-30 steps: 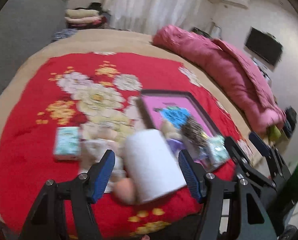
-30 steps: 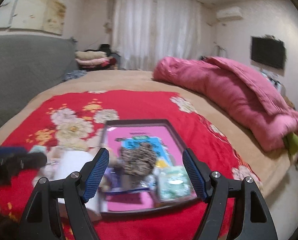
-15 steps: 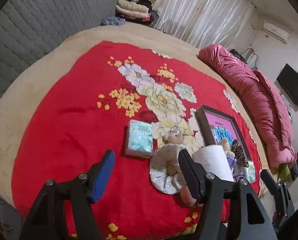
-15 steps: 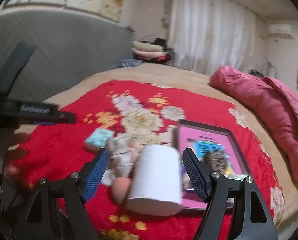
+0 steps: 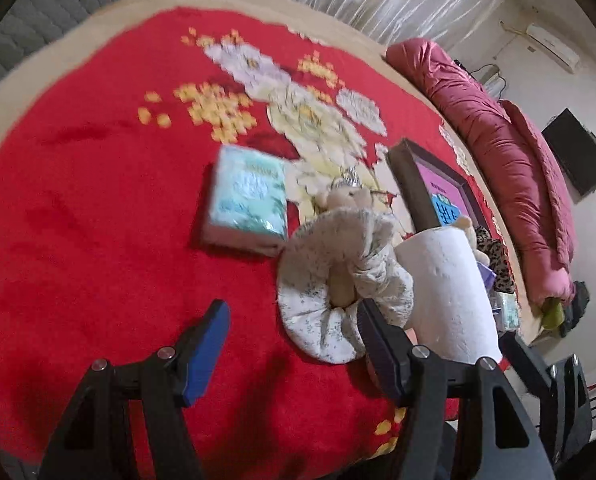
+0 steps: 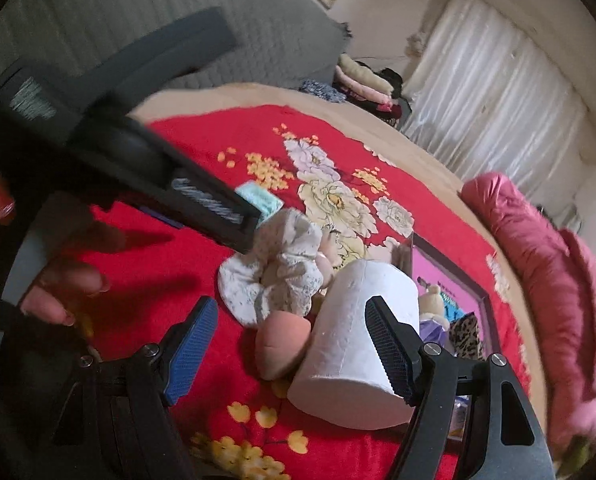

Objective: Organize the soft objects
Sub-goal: 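Move the left tool to the white floral scrunchie while the right tool approaches the pink sponge, then grasp the scrunchie with the left tool while the right tool grasps the pink makeup sponge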

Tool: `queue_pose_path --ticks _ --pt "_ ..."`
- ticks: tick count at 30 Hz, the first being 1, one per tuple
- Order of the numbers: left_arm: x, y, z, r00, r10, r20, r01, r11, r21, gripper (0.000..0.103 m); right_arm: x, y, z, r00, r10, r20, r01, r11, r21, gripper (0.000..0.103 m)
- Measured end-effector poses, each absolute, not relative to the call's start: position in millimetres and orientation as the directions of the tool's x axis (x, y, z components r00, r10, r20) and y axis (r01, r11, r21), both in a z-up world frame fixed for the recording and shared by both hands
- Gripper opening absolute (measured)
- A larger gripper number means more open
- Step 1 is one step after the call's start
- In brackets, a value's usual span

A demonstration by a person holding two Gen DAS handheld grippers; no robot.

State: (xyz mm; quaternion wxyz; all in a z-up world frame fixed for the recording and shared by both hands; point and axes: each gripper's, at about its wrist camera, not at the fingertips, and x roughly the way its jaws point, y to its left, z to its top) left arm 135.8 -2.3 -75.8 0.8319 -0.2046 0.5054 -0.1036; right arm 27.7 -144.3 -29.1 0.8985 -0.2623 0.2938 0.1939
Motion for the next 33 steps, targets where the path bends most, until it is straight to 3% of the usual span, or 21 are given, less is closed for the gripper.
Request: queue_pose_path --ticks 9,16,23,25,27,33 --pt "160.0 -8.8 -101.6 0.426 -0.457 -0.781 -0.05 0.85 -0.524 0.065 35.3 -123.1 -67.0 0.737 0.107 -0.667 -0.564 0.642 -0.519 0.077" --pt "172.9 -13.1 -107.9 0.435 -0.449 -0.781 -0.03 0.859 -0.511 0.063 48.0 -108.2 -97.6 0.7 0.02 -0.713 -0.619 0.515 -0.593 0.076" --pt "175.7 -7.1 -110.2 0.446 -0.439 -0.78 -0.03 0.864 -0.503 0.038 71.0 -108.2 -116.8 0.657 -0.044 -0.752 -0.632 0.512 -0.582 0.071" --pt "175.4 -7.0 -110.0 0.446 -0.448 -0.775 -0.026 0.859 -0.511 0.032 76.7 -108.0 -122.0 0.658 -0.061 -0.75 -0.626 0.51 -0.59 0.06" --pt "176.3 -10.3 -111.2 0.436 -0.452 -0.778 -0.018 0.86 -0.509 0.021 82.1 -108.5 -124.4 0.661 -0.068 -0.747 -0.618 0.515 -0.594 0.042" --pt "171.2 -20.8 -107.7 0.447 -0.432 -0.783 0.019 0.88 -0.474 0.008 90.7 -126.6 -109.5 0.685 -0.045 -0.727 -0.578 0.574 -0.58 0.04"
